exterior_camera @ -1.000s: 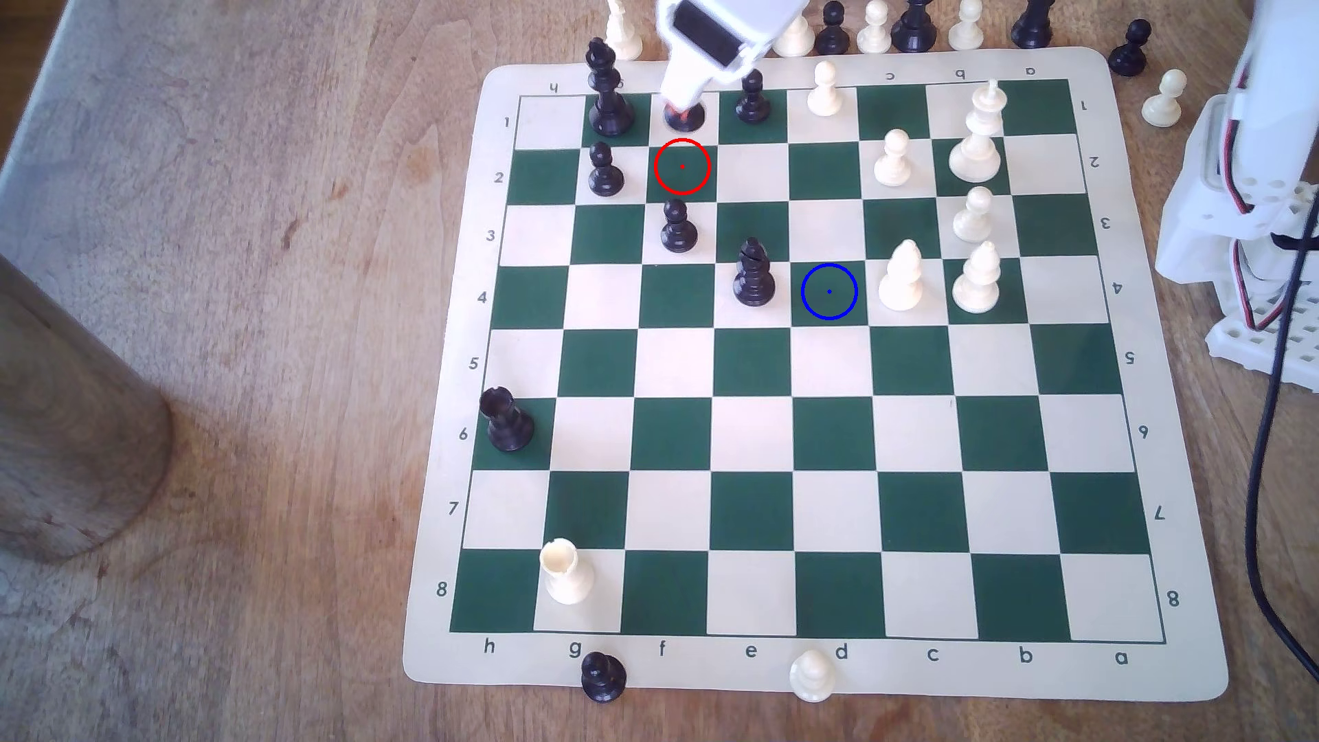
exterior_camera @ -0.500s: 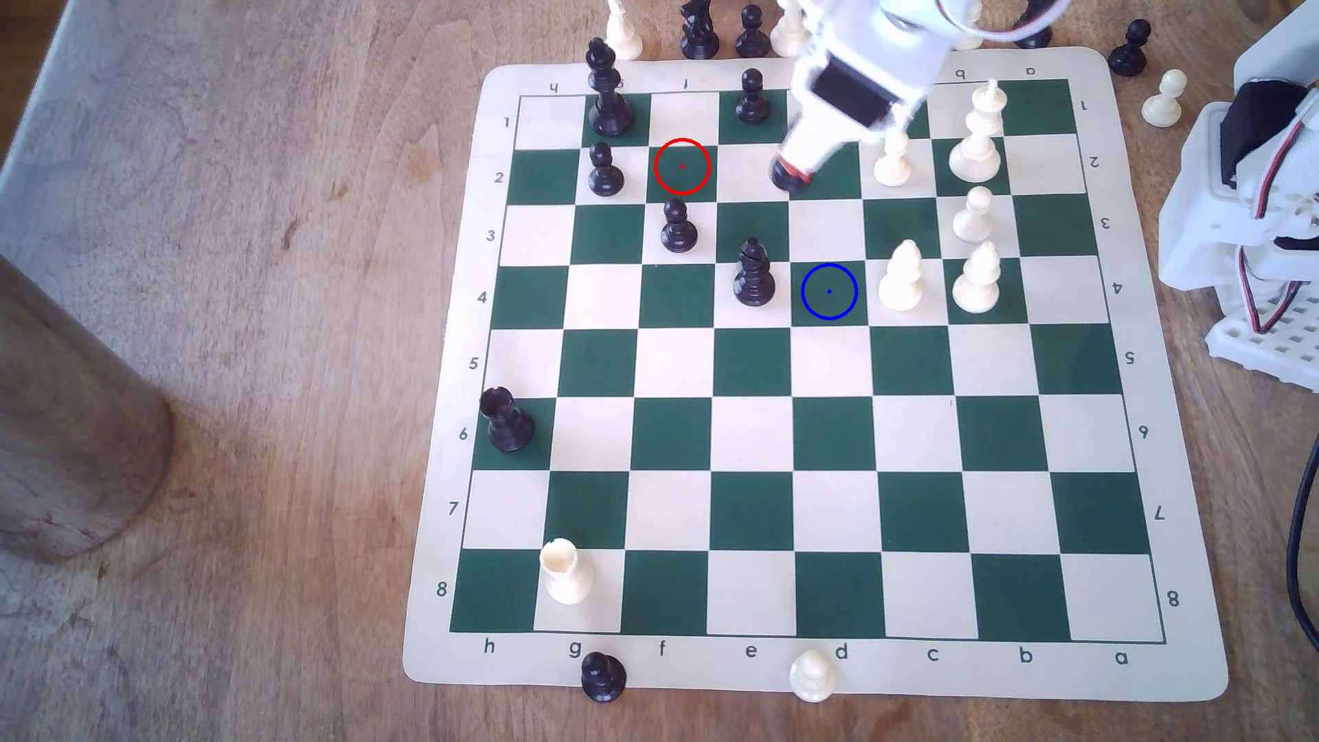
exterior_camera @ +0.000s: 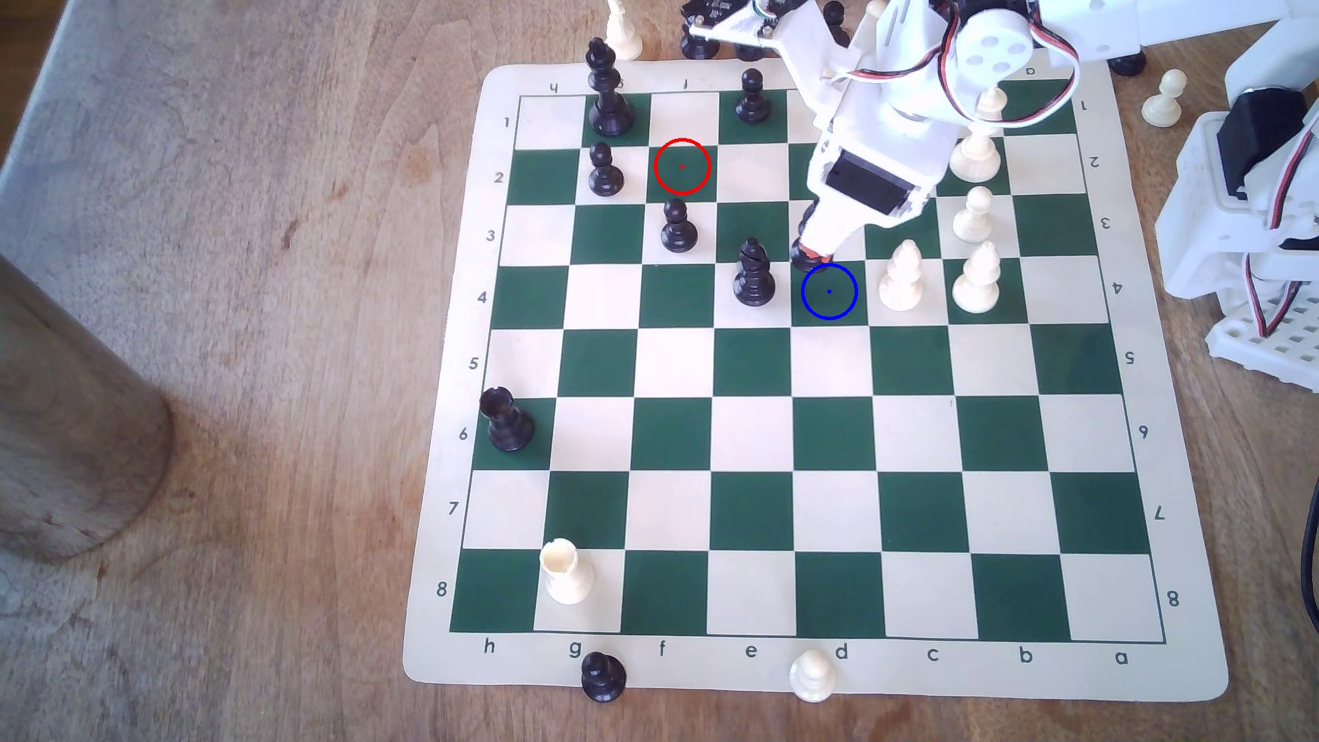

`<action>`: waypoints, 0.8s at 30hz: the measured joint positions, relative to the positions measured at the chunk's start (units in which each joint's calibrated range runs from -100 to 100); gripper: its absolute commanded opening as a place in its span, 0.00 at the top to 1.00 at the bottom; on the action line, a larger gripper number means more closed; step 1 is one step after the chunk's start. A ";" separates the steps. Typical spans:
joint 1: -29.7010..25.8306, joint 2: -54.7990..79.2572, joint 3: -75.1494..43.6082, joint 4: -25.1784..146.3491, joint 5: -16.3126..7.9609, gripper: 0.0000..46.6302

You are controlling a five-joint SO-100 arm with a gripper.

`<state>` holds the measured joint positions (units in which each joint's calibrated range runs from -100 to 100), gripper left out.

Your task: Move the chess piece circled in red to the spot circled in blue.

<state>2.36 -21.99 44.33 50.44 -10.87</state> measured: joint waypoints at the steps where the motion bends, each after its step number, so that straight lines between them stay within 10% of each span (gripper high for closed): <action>1: -0.22 0.50 0.00 -0.16 -0.10 0.91; 17: -2.36 5.28 0.72 -1.75 -0.39 0.89; 24: -2.36 5.28 0.81 -1.99 -0.34 0.56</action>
<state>0.00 -16.72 45.14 48.45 -11.21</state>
